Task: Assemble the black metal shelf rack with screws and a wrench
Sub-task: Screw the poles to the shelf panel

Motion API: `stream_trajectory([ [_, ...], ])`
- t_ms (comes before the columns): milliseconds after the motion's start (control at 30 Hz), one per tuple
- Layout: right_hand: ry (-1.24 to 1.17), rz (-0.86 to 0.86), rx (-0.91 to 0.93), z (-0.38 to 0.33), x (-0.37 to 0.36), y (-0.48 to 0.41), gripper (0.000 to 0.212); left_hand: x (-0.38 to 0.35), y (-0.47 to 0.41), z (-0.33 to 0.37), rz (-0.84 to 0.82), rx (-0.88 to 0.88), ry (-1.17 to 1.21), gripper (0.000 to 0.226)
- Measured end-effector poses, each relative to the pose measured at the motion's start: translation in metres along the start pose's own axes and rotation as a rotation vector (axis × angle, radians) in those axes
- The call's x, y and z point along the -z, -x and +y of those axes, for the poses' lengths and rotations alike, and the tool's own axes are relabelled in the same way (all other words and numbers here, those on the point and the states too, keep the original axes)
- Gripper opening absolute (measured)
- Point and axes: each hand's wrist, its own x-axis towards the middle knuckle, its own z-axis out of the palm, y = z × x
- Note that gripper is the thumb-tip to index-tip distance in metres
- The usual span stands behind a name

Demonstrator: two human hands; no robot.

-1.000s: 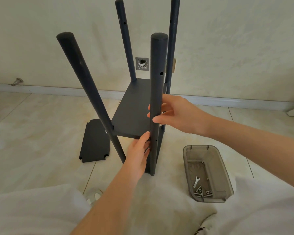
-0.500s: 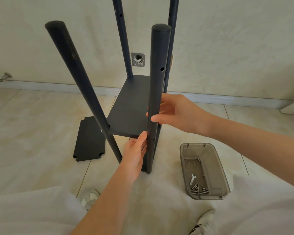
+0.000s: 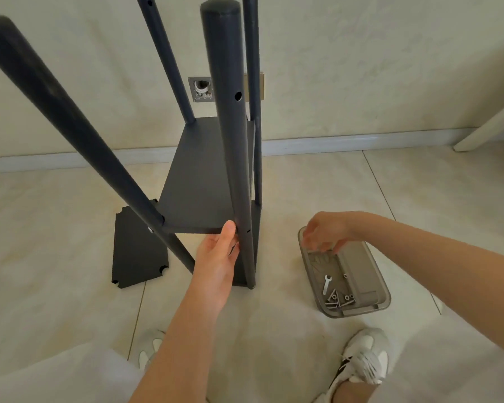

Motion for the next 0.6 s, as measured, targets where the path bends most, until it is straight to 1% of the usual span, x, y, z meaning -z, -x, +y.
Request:
stream_trajectory([
  [33, -0.021, 0.057, -0.014, 0.007, -0.008, -0.008, 0.021, 0.0, -0.001, -0.001, 0.003, -0.003, -0.005, 0.02],
  [67, 0.012, 0.102, -0.03, 0.014, -0.017, -0.015, 0.018, 0.0, -0.001, -0.001, 0.001, -0.006, -0.008, 0.021],
  [100, 0.067, 0.114, -0.058, 0.021, -0.029, -0.02, 0.019, 0.0, -0.001, -0.001, -0.003, -0.007, -0.01, 0.022],
  [167, 0.122, 0.058, -0.126, 0.035, -0.055, -0.029, 0.022, -0.001, 0.0, -0.001, -0.007, -0.005, -0.008, 0.021],
  [200, 0.103, 0.025, -0.156, 0.042, -0.068, -0.033, 0.029, -0.001, 0.001, -0.001, -0.008, -0.007, -0.001, 0.02],
  [267, 0.021, -0.005, -0.194, 0.051, -0.089, -0.04, 0.055, -0.002, 0.001, -0.001, -0.01, -0.013, 0.023, 0.019],
  [300, -0.04, -0.008, -0.195, 0.051, -0.096, -0.043, 0.059, -0.002, 0.002, -0.001, -0.016, -0.016, 0.032, 0.02],
  [367, -0.126, 0.007, -0.157, 0.05, -0.108, -0.05, 0.058, -0.002, 0.003, -0.001, -0.035, -0.023, 0.034, 0.023],
  [467, -0.133, -0.001, -0.101, 0.042, -0.117, -0.057, 0.055, -0.003, 0.005, -0.001, -0.032, -0.022, 0.019, 0.023],
  [533, -0.109, 0.025, -0.079, 0.037, -0.122, -0.06, 0.04, -0.003, 0.005, -0.001, -0.026, -0.021, 0.011, 0.023],
  [567, -0.109, 0.026, -0.071, 0.034, -0.125, -0.061, 0.036, -0.003, 0.005, -0.001, -0.023, -0.018, 0.007, 0.023],
  [600, -0.129, 0.018, -0.063, 0.032, -0.128, -0.064, 0.037, -0.003, 0.005, -0.001, -0.016, -0.014, 0.005, 0.023],
])
